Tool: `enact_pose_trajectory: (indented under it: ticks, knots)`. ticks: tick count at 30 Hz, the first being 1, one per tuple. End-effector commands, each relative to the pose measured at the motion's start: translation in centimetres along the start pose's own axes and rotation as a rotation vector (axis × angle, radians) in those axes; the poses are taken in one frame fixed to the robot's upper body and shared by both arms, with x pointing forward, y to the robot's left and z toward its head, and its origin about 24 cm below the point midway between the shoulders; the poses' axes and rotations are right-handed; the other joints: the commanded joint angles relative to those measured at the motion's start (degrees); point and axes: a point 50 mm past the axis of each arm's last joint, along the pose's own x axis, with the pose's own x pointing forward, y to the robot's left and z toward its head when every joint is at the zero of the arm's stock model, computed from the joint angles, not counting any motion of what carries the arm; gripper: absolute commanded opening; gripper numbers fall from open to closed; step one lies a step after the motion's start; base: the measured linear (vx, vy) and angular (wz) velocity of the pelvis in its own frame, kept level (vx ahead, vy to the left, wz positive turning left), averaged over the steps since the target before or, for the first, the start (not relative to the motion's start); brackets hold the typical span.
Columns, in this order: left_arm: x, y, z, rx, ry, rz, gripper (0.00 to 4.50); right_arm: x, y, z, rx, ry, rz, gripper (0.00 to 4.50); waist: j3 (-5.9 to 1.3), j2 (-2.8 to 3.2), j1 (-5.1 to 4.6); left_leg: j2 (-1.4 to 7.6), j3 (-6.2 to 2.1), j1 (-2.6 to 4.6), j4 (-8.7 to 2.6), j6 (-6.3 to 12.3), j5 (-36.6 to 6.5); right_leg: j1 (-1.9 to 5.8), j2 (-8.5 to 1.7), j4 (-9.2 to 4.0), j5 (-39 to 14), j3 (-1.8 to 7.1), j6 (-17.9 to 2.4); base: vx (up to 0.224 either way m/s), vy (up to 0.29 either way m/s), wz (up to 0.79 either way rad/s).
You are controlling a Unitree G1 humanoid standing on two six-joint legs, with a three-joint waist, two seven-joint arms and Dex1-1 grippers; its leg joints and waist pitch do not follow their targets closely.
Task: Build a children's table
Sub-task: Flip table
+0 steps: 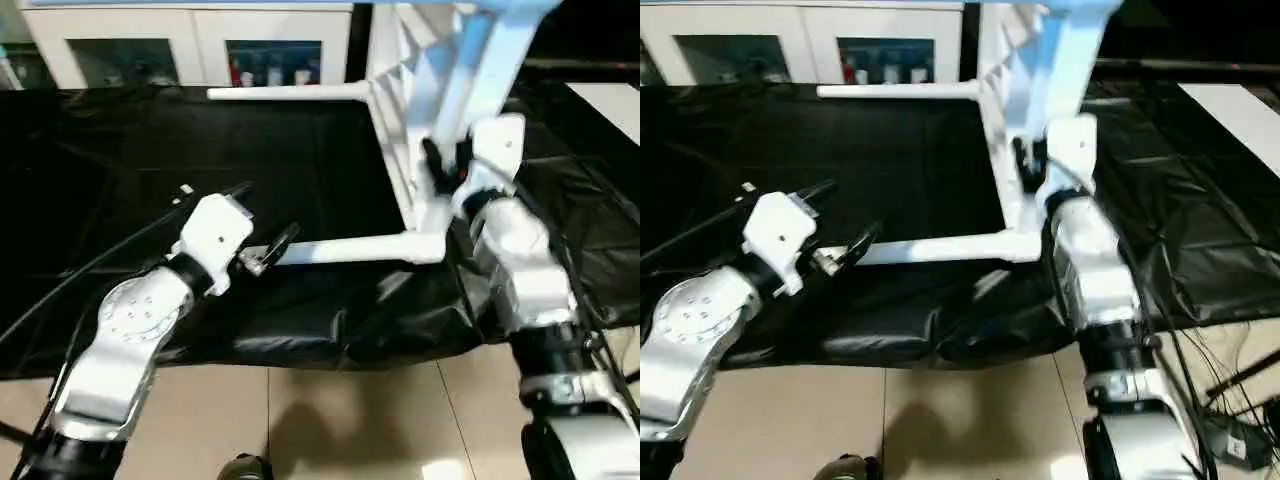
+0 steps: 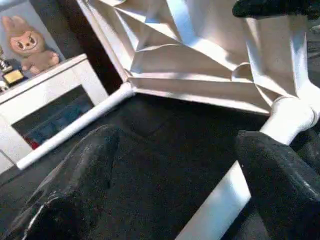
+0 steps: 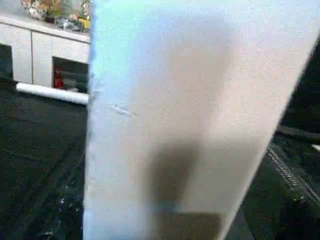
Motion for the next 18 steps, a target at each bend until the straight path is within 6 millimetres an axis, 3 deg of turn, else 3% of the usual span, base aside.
enact_pose_trajectory:
  ticks: [1,4,11,15,18]
  knots:
    - [0.2,-0.1,-0.2,0.037,0.014,-0.01,4.14,-0.4,-0.5,-0.5,0.003,-0.01,-0.035,3.65,-3.7,0.17,-0.04,0.96,-0.54,2.38,-3.76,-2.55,-11.54,1.12,-2.7,-4.12,3.5,1.34,-7.57,0.0,0.0,0.0]
    - [0.4,-0.3,-0.5,0.129,0.024,-0.026,4.14,-1.3,-0.8,-0.8,-0.004,-0.093,-0.066,3.95,-3.85,0.24,0.06,1.07,-0.57,2.48,-3.75,-2.52,-12.2,1.07,-2.75,-4.15,2.24,1.36,-7.47,0.0,0.0,0.0]
    - [0.4,-1.0,-1.6,0.256,0.069,-0.087,4.14,-3.6,0.4,-1.0,-0.084,-0.245,-0.018,4.14,-3.98,0.19,0.18,1.07,-0.62,2.34,-3.72,-1.63,-12.08,1.13,-2.73,-4.15,2.84,1.31,-7.51,0.0,0.0,0.0]
    - [0.7,-1.8,-2.0,0.22,0.06,-0.128,4.14,-4.5,1.1,-1.5,-0.112,-0.266,0.026,4.14,-3.98,0.39,0.01,1.14,-0.72,2.45,-3.88,-1.87,-14.2,1.03,-2.77,-4.3,0.45,1.36,-7.92,0.0,0.0,0.0]
    - [1.4,-2.9,-1.8,0.048,-0.006,-0.199,4.14,-4.8,1.5,-2.0,-0.053,-0.235,0.046,4.14,-3.89,0.42,0.0,1.18,-0.71,2.51,-4.01,-1.92,-16.03,0.91,-2.88,-4.45,-1.06,1.47,-8.76,0.0,0.0,0.0]
